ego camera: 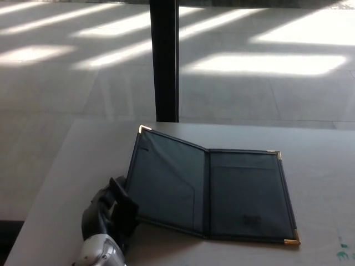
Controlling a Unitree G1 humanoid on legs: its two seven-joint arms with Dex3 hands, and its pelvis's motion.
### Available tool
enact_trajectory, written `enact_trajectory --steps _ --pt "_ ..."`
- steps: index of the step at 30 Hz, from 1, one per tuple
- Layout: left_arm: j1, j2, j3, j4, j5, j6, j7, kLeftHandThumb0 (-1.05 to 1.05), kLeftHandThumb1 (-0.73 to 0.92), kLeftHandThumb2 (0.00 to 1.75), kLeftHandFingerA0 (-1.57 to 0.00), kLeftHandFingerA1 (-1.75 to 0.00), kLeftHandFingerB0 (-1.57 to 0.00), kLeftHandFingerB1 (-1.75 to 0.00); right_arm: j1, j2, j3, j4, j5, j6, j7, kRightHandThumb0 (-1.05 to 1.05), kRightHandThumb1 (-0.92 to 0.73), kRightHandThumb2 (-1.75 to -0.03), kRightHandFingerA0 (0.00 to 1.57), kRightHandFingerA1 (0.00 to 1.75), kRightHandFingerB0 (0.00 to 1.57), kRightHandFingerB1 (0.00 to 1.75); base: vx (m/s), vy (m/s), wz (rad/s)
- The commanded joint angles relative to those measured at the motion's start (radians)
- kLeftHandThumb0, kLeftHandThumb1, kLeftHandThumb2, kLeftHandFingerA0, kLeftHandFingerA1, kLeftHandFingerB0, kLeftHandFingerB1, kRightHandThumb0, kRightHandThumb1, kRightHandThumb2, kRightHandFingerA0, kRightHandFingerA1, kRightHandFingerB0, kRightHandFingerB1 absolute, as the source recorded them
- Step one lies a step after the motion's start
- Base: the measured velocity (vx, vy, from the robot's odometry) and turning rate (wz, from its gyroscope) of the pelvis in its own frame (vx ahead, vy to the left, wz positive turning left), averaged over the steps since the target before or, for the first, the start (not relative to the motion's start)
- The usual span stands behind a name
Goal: The robot uses its left hand to push the cover of the diary kept in the middle of the desk to close it
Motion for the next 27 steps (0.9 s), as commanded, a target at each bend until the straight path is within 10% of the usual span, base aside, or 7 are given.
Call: enact_trajectory --steps 1,16,17,19,23,26,27 --pt "-0.215 -0.506 0.113 0.170 -0.228 -0.205 0.183 -0.80 0.83 1.16 -0.37 -0.69 -0.24 -0.55 0.009 -0.009 0.008 0.009 0.013 0.033 -0.004 -0.84 -0.64 -1.08 0.59 0.71 0.49 0.60 0.00 0.000 0.00" --pt "-0.051 -0.601 -0.274 0.056 -0.085 -0.111 0.086 -0.92 0.91 0.86 -0.40 -0.64 -0.28 -0.48 -0.015 -0.041 0.021 -0.003 -0.007 0.050 -0.013 -0.88 -0.86 -0.66 0.65 0.66 0.50 0.47 0.00 0.000 0.01" --pt "-0.058 -0.579 -0.319 0.041 -0.060 -0.109 0.086 -0.92 0.92 0.90 -0.42 -0.63 -0.28 -0.48 -0.015 -0.046 0.027 -0.006 -0.014 0.045 -0.010 -0.82 -0.67 -1.10 0.60 0.71 0.46 0.58 0.00 0.000 0.00" --pt "-0.063 -0.545 -0.381 0.020 -0.027 -0.106 0.088 -0.91 0.92 0.94 -0.39 -0.62 -0.30 -0.50 -0.025 -0.051 0.027 0.008 -0.013 0.048 -0.011 -0.88 -0.84 -0.66 0.62 0.62 0.51 0.45 0.00 0.000 0.00" --pt "-0.046 -0.318 -0.731 -0.074 0.151 -0.142 0.011 -0.90 0.92 0.99 -0.27 -0.60 -0.20 -0.51 -0.031 -0.065 0.036 0.017 -0.025 0.027 0.000 -0.85 -0.65 -1.09 0.63 0.71 0.47 0.58 -0.01 0.002 0.04" --pt "-0.054 -0.227 -0.852 -0.105 0.225 -0.151 -0.001 -0.90 0.92 0.97 -0.26 -0.59 -0.22 -0.52 -0.033 -0.073 0.036 0.007 -0.026 0.040 -0.004 -0.89 -0.85 -0.66 0.65 0.69 0.49 0.48 0.00 0.000 -0.03" --pt "-0.085 -0.129 -0.990 -0.117 0.346 -0.178 -0.039 -0.87 0.92 0.96 -0.28 -0.65 -0.24 -0.54 -0.041 -0.073 0.033 0.010 -0.022 0.063 -0.017 -0.84 -0.65 -1.08 0.65 0.73 0.47 0.58 0.00 0.000 0.00"
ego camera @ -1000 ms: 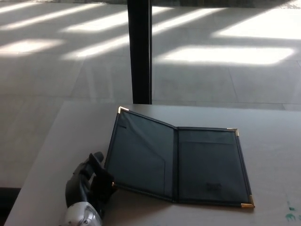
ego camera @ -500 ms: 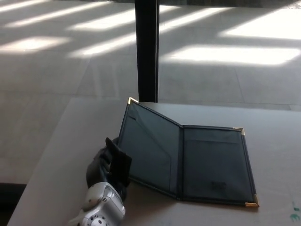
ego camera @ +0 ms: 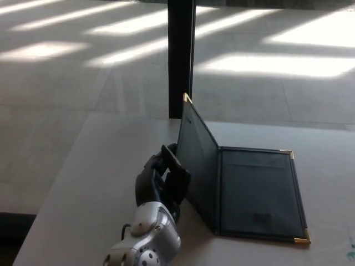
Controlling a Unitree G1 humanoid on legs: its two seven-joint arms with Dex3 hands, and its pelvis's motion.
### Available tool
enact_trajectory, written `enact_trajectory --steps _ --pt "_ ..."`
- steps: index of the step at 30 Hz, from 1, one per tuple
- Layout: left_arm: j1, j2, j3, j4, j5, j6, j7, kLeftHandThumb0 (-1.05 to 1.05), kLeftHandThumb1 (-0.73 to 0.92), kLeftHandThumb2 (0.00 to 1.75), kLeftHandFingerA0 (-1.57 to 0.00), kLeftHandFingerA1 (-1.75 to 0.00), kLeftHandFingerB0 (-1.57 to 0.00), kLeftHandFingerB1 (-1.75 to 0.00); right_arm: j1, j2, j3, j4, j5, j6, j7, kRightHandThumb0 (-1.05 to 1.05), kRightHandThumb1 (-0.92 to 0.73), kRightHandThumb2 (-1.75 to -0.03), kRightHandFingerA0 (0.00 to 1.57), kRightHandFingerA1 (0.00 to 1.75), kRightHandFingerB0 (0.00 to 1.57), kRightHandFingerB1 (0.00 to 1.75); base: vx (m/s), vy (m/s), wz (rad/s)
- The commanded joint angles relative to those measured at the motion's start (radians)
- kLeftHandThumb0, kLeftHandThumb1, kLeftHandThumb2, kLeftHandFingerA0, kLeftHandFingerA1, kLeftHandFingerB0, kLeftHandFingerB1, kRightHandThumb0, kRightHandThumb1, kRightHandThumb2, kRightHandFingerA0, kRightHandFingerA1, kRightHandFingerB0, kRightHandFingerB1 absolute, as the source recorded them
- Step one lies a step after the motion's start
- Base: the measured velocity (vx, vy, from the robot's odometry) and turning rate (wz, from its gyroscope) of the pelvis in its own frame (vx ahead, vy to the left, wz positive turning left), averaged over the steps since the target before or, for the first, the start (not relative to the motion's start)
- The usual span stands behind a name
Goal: The robot uses its left hand to push the cover of the diary kept in the middle of the desk to close it
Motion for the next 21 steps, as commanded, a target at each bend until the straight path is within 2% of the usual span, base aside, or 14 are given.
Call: enact_trajectory --steps 1,3,4,5,9,10,11,13,16,17,18,19,20,21 --pt "0.015 0.031 -0.873 -0.175 0.441 -0.109 -0.141 -0.83 0.92 0.87 -0.28 -0.71 -0.36 -0.58 -0.016 -0.075 0.005 0.004 -0.014 0.056 -0.005 -0.84 -0.67 -1.09 0.63 0.74 0.47 0.60 0.00 0.000 0.00" --pt "0.003 0.068 -0.936 -0.204 0.473 -0.084 -0.146 -0.83 0.92 0.87 -0.28 -0.71 -0.36 -0.58 -0.016 -0.077 0.012 0.006 -0.019 0.042 0.004 -0.84 -0.67 -1.09 0.63 0.74 0.47 0.60 0.00 0.000 0.00" --pt "-0.047 0.100 -1.002 -0.206 0.560 -0.056 -0.142 -0.86 0.82 1.08 -0.28 -0.71 -0.30 -0.61 -0.022 -0.070 0.002 0.006 -0.005 0.052 -0.003 -0.88 -0.84 -0.66 0.68 0.71 0.53 0.51 0.00 0.000 0.00" --pt "-0.089 0.136 -1.063 -0.199 0.662 -0.070 -0.147 -0.79 0.92 0.86 -0.25 -0.73 -0.23 -0.59 -0.021 -0.064 0.006 -0.007 -0.007 0.062 -0.010 -0.89 -0.84 -0.66 0.67 0.69 0.54 0.50 0.00 0.000 0.00" --pt "-0.175 0.159 -1.209 -0.145 0.830 -0.006 -0.135 -0.94 0.92 0.80 -0.23 -0.74 -0.22 -0.60 -0.022 -0.075 0.022 0.022 -0.026 0.045 0.003 -0.90 -0.86 -0.66 0.64 0.66 0.50 0.47 0.00 0.000 0.00" --pt "-0.222 0.183 -1.251 -0.121 0.916 0.009 -0.148 -0.98 0.79 1.03 -0.22 -0.70 -0.26 -0.63 -0.031 -0.065 0.022 0.015 -0.021 0.055 -0.009 -0.89 -0.84 -0.65 0.67 0.65 0.52 0.46 0.00 0.000 0.00" --pt "-0.228 0.188 -1.257 -0.121 0.925 0.014 -0.147 -0.98 0.79 1.03 -0.22 -0.70 -0.26 -0.63 -0.033 -0.063 0.024 0.013 -0.021 0.057 -0.010 -0.89 -0.84 -0.65 0.67 0.65 0.52 0.46 0.00 0.000 0.00" --pt "-0.248 0.209 -1.274 -0.084 0.977 0.003 -0.151 -0.96 0.81 1.09 -0.23 -0.69 -0.26 -0.62 -0.036 -0.066 0.044 0.008 -0.047 0.041 -0.015 -0.86 -0.66 -1.10 0.63 0.71 0.49 0.59 0.00 0.000 0.00" --pt "-0.258 0.223 -1.288 -0.023 1.002 0.007 -0.141 -0.98 0.79 1.08 -0.27 -0.70 -0.27 -0.63 -0.052 -0.060 0.041 0.002 -0.022 0.068 -0.010 -0.84 -0.65 -1.08 0.60 0.72 0.49 0.60 0.00 0.000 0.00" --pt "-0.265 0.233 -1.291 -0.015 0.998 0.012 -0.160 -0.97 0.80 1.11 -0.25 -0.70 -0.23 -0.62 -0.058 -0.060 0.049 0.013 -0.031 0.054 -0.010 -0.89 -0.86 -0.65 0.63 0.66 0.53 0.50 0.00 0.000 0.00" --pt "-0.270 0.230 -1.296 0.026 0.994 0.007 -0.159 -0.94 0.79 1.10 -0.27 -0.68 -0.25 -0.61 -0.059 -0.057 0.052 0.006 -0.037 0.056 -0.019 -0.89 -0.85 -0.65 0.65 0.66 0.54 0.51 0.00 0.000 0.00" --pt "-0.286 0.230 -1.308 0.049 1.001 0.017 -0.164 -0.94 0.79 1.10 -0.25 -0.68 -0.25 -0.61 -0.074 -0.057 0.058 0.015 -0.038 0.056 -0.020 -0.86 -0.65 -1.09 0.63 0.71 0.51 0.59 0.00 0.000 0.00" --pt "-0.290 0.226 -1.313 0.063 1.004 0.017 -0.156 -0.96 0.78 1.10 -0.28 -0.69 -0.27 -0.63 -0.078 -0.056 0.061 0.016 -0.039 0.058 -0.022 -0.89 -0.84 -0.65 0.68 0.68 0.56 0.50 0.00 0.000 0.00" --pt "-0.293 0.226 -1.319 0.076 1.009 0.015 -0.144 -0.96 0.78 1.10 -0.28 -0.69 -0.27 -0.63 -0.081 -0.052 0.064 0.014 -0.041 0.060 -0.028 -0.89 -0.84 -0.65 0.68 0.68 0.56 0.50 0.00 0.000 0.00"
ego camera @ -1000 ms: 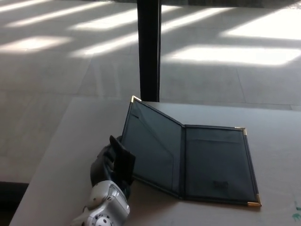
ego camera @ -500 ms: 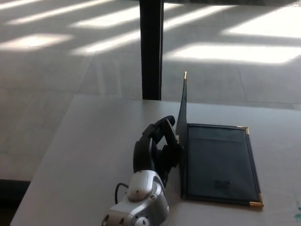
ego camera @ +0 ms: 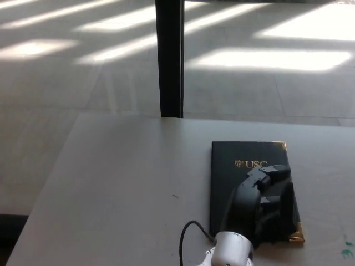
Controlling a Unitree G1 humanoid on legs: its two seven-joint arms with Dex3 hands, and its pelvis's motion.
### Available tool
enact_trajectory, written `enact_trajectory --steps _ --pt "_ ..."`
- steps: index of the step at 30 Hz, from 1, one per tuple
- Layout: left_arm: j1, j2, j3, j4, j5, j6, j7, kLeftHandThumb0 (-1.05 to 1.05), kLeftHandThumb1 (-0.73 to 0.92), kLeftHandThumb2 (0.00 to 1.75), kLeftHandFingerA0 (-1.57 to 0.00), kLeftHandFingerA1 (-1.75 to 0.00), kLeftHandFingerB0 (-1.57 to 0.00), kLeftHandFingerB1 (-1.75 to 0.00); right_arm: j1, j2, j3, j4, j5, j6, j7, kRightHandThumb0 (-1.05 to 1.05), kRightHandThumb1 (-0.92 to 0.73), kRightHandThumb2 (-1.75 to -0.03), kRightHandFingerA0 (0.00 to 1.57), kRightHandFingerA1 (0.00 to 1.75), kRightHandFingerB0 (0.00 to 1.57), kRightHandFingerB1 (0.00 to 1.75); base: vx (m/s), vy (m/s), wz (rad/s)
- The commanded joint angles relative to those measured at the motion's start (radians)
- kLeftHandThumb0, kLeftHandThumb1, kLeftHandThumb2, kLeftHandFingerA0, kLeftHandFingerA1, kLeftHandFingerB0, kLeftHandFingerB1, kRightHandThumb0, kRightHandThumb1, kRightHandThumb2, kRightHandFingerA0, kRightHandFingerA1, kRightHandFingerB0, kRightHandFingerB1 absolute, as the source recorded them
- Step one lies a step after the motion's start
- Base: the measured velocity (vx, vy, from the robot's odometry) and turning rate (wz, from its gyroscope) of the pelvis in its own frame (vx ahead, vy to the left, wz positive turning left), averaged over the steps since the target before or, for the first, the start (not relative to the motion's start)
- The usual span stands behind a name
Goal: The robot uses its left hand to push the cover of the diary kept in the middle of the desk to close it
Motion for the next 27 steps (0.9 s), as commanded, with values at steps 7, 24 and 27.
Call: enact_trajectory --steps 7,24,27 --pt "-0.305 0.194 -0.796 0.222 0.780 -0.005 -0.168 -0.90 0.92 0.79 -0.34 -0.69 -0.33 -0.59 -0.031 -0.036 0.038 0.000 -0.018 0.058 -0.031 -0.85 -0.64 -1.08 0.65 0.72 0.49 0.58 0.00 0.000 0.00" --pt "-0.253 0.519 -0.101 -0.167 0.454 -0.034 -0.062 -0.85 0.92 0.89 -0.24 -0.57 -0.22 -0.50 0.023 -0.024 0.006 0.037 0.000 0.020 -0.013 -0.88 -0.84 -0.66 0.61 0.64 0.49 0.47 0.00 0.000 0.00" --pt "-0.205 0.543 0.102 -0.253 0.357 -0.075 -0.053 -0.89 0.83 1.14 -0.29 -0.60 -0.25 -0.54 0.040 -0.024 0.010 0.013 -0.010 0.019 -0.019 -0.94 -0.85 -0.67 0.67 0.69 0.49 0.50 0.00 0.000 0.00"
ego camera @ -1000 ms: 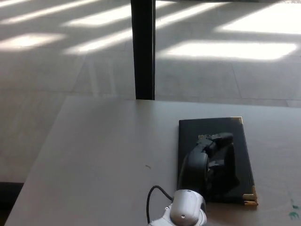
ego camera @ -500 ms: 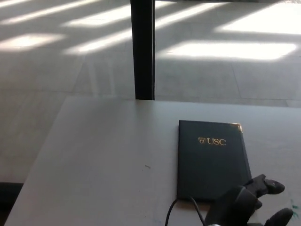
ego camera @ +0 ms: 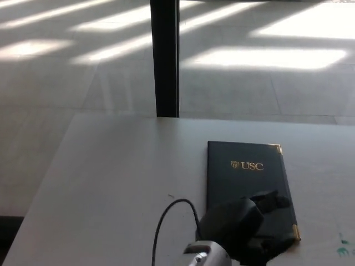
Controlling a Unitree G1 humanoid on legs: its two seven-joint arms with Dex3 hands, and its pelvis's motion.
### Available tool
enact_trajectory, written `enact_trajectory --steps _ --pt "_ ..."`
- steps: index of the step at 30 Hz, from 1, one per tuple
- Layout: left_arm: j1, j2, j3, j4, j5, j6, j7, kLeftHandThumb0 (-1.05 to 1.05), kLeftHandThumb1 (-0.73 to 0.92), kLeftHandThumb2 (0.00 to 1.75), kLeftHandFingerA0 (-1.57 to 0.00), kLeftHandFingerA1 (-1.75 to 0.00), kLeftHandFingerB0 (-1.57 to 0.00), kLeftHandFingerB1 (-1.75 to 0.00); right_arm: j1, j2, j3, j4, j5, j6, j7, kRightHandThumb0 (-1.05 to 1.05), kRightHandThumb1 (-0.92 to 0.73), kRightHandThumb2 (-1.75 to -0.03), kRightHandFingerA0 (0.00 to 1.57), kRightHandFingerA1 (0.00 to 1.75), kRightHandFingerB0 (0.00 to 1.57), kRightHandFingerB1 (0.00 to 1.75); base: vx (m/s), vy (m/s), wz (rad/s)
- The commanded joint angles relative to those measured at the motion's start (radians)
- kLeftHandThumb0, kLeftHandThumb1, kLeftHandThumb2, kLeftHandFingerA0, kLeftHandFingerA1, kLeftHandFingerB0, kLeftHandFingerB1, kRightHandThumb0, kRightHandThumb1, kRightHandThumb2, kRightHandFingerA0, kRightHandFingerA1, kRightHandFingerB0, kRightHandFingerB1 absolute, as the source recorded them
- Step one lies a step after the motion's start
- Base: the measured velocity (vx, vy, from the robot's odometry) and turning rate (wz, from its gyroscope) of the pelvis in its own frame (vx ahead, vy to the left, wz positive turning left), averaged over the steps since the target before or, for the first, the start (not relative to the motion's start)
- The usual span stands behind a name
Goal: The robot uses its left hand to push the cover of the diary kept in the middle of the desk to close it
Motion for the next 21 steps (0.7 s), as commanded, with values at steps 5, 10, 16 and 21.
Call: enact_trajectory --steps 5,10,16,21 --pt "0.133 0.172 0.752 -0.370 -0.182 -0.177 -0.028 -0.95 0.84 0.94 -0.43 -0.63 -0.36 -0.49 0.027 -0.023 -0.025 0.005 0.005 0.037 -0.023 -0.89 -0.84 -0.65 0.62 0.64 0.51 0.47 0.00 0.000 0.00" --pt "0.286 0.171 1.102 -0.423 -0.390 -0.173 -0.039 -0.87 0.92 0.92 -0.35 -0.51 -0.28 -0.47 0.041 -0.029 -0.024 0.003 -0.008 0.019 -0.019 -0.85 -0.65 -1.09 0.62 0.70 0.47 0.58 0.00 0.000 0.00" --pt "0.427 0.152 1.397 -0.317 -0.525 -0.157 -0.004 -0.94 0.92 0.88 -0.43 -0.57 -0.33 -0.51 0.043 -0.040 -0.026 0.026 -0.014 0.007 -0.012 -0.88 -0.86 -0.66 0.61 0.62 0.49 0.46 0.00 0.000 0.00" --pt "0.544 0.179 1.536 -0.050 -0.513 -0.188 0.016 -1.01 0.82 0.95 -0.51 -0.62 -0.40 -0.57 0.039 -0.038 -0.035 0.026 -0.002 0.012 -0.014 -0.85 -0.64 -1.08 0.61 0.69 0.49 0.58 0.00 0.000 0.00"
